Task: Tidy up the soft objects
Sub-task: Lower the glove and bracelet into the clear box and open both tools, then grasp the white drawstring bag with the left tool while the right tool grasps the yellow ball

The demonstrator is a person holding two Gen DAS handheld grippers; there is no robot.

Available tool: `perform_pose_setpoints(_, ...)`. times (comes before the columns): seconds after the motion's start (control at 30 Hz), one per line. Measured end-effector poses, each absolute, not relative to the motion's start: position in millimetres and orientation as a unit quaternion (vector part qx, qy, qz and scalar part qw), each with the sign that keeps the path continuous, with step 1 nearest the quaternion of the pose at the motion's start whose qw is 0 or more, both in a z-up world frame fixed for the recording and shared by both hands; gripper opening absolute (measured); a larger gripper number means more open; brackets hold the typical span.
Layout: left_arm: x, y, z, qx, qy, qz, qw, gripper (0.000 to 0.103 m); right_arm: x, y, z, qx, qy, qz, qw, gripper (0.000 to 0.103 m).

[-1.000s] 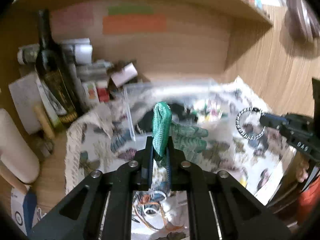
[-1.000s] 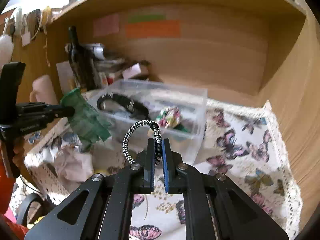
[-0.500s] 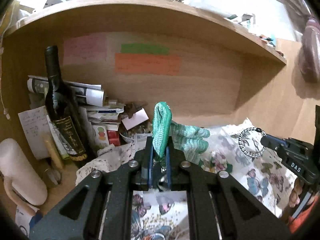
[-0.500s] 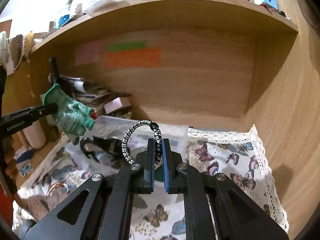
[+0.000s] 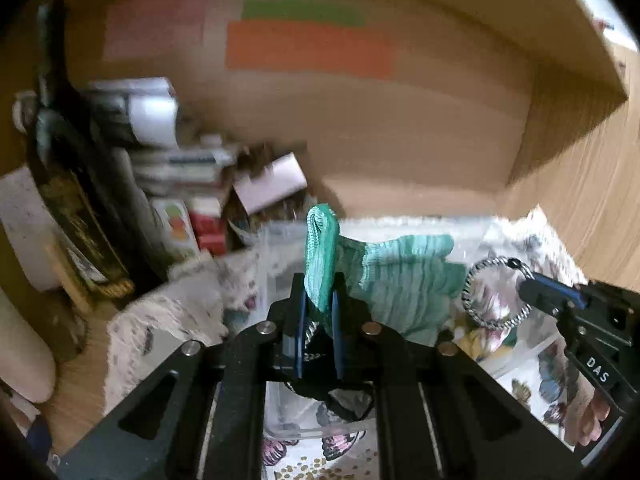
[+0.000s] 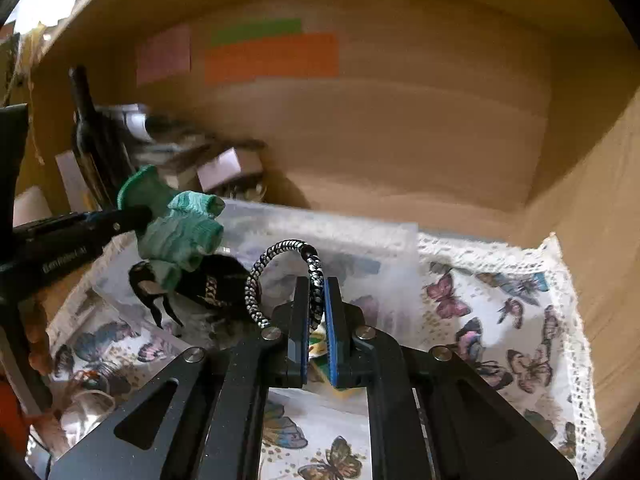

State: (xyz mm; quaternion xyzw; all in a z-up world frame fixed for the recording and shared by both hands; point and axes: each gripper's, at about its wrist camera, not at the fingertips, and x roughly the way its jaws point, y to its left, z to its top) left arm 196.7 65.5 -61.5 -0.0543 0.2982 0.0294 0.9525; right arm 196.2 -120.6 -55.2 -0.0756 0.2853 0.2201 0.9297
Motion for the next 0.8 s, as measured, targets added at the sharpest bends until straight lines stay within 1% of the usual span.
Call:
perform_pose_setpoints(0.1,202,63,-75,-0.051,0.33,0.02,0.942,0.01,204,-114,-67,-0.089,0.304,0.218,0.923,0.006)
perform_pose_setpoints(0.17,203,62,-79,-0.049,0.336,0.021,0.94,0.011,208,-111,-74,-0.094,0.317,0.219,0.918,0.006)
perform_pose_setpoints(0.23,202,62,-79,-0.047,0.342,0.023,0.938,0.017,210,-110,-78,-0.096,0.327,0.222,0.914,0.007)
perform_pose_setpoints(0.27,200,62,-77,-0.049,0.342,0.023,0.938,0.023,211,-111,-79,-0.096,0.331,0.221,0.912,0.007)
perform_pose_setpoints(0.3,199,63,-75,-0.051,0.341,0.023,0.939,0.031,211,-110,-80,-0.098,0.333,0.22,0.912,0.01)
perform_pose_setpoints(0.33,197,64,-73,-0.053,0.339,0.024,0.939,0.035,211,-110,-80,-0.099,0.335,0.219,0.911,0.016)
perform_pose_setpoints(0.37,194,64,-71,-0.054,0.337,0.026,0.94,0.042,210,-112,-79,-0.098,0.336,0.219,0.911,0.02)
perform_pose_setpoints(0.4,192,64,-69,-0.054,0.334,0.025,0.941,0.051,209,-113,-79,-0.096,0.336,0.22,0.911,0.031)
perform_pose_setpoints(0.43,189,65,-66,-0.057,0.331,0.019,0.942,0.054,208,-114,-77,-0.095,0.333,0.22,0.912,0.042)
perform_pose_setpoints(0.5,184,64,-59,-0.058,0.327,0.016,0.943,0.064,205,-116,-73,-0.093,0.321,0.213,0.918,0.053)
perform_pose_setpoints(0.6,173,63,-49,-0.059,0.32,0.008,0.946,0.074,196,-120,-63,-0.088,0.301,0.212,0.925,0.056)
perform_pose_setpoints(0.63,168,62,-45,-0.059,0.315,0.005,0.947,0.075,193,-122,-60,-0.087,0.297,0.213,0.927,0.059)
perform_pose_setpoints(0.67,163,60,-41,-0.056,0.312,0.004,0.949,0.08,189,-124,-55,-0.085,0.292,0.216,0.928,0.061)
perform_pose_setpoints(0.7,157,58,-38,-0.05,0.308,0.005,0.95,0.088,184,-127,-51,-0.083,0.286,0.219,0.929,0.065)
perform_pose_setpoints(0.73,151,56,-35,-0.043,0.302,0.007,0.952,0.092,180,-129,-48,-0.081,0.28,0.222,0.931,0.068)
perform_pose_setpoints(0.77,145,54,-32,-0.037,0.296,0.01,0.955,0.099,172,-131,-43,-0.079,0.271,0.225,0.933,0.068)
perform_pose_setpoints(0.8,139,52,-30,-0.032,0.288,0.012,0.957,0.102,167,-132,-40,-0.078,0.265,0.227,0.934,0.068)
